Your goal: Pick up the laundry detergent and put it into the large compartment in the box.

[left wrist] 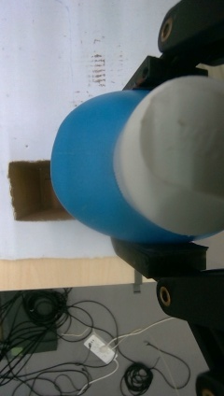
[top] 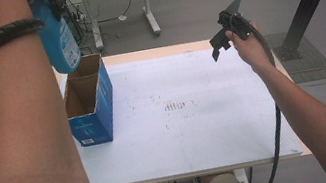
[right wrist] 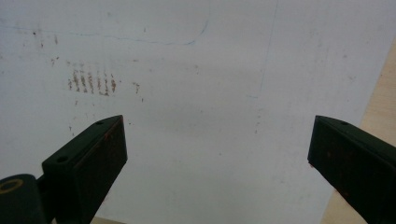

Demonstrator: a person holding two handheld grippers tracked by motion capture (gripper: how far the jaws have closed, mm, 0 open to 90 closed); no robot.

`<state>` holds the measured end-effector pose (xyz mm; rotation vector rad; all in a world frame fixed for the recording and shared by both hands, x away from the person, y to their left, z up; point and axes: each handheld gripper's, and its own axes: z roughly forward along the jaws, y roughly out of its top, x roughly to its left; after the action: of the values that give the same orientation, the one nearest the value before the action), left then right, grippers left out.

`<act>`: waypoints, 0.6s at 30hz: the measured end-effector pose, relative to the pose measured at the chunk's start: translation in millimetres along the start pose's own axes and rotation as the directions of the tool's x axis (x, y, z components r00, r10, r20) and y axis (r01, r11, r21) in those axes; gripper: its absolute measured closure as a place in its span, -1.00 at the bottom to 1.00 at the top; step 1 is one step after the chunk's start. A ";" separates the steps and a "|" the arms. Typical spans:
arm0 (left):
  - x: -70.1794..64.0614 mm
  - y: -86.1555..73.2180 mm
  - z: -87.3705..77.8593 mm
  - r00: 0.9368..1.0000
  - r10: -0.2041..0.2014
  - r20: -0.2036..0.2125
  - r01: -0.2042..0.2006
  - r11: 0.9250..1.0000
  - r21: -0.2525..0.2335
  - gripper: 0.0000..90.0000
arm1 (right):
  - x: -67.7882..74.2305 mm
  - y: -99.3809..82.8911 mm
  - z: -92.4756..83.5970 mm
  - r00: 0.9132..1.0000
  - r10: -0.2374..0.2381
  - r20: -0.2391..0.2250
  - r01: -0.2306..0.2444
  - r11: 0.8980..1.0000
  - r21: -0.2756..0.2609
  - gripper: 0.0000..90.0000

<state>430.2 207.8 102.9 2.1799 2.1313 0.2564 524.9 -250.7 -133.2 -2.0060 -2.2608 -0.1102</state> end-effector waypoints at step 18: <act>25.2 -9.1 21.5 0.998 -0.061 0.030 0.061 0.998 0.002 -0.18 | 9.8 0.5 2.0 1.000 -0.014 0.014 0.014 1.000 0.004 -0.90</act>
<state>425.5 234.4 81.8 2.1007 2.1783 0.2169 524.2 -240.7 -133.9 -1.9952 -2.2820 -0.0939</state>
